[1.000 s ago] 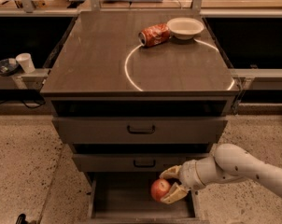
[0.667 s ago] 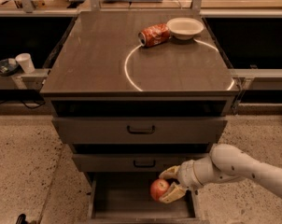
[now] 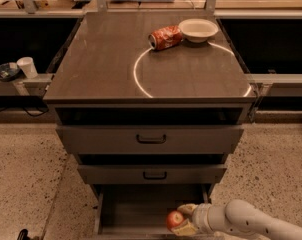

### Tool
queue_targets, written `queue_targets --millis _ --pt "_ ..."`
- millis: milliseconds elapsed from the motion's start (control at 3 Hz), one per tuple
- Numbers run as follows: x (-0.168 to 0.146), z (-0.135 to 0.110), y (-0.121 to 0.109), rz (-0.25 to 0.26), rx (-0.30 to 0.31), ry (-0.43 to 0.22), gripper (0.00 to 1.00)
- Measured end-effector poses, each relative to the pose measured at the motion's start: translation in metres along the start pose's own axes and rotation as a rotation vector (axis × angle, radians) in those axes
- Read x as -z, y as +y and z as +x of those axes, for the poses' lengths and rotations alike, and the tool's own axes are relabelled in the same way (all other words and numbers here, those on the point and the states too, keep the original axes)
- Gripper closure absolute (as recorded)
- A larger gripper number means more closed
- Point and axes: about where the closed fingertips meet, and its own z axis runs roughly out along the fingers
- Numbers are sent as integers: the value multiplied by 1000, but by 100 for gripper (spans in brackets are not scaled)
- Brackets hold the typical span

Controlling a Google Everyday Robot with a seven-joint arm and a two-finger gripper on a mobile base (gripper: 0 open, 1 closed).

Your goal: Place apple into bottom drawer

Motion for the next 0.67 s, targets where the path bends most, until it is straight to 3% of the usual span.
queue_targets --millis 333,667 --pt "3 -1 -19 85 67 -73 100" --pt "1 2 -20 97 74 -53 100"
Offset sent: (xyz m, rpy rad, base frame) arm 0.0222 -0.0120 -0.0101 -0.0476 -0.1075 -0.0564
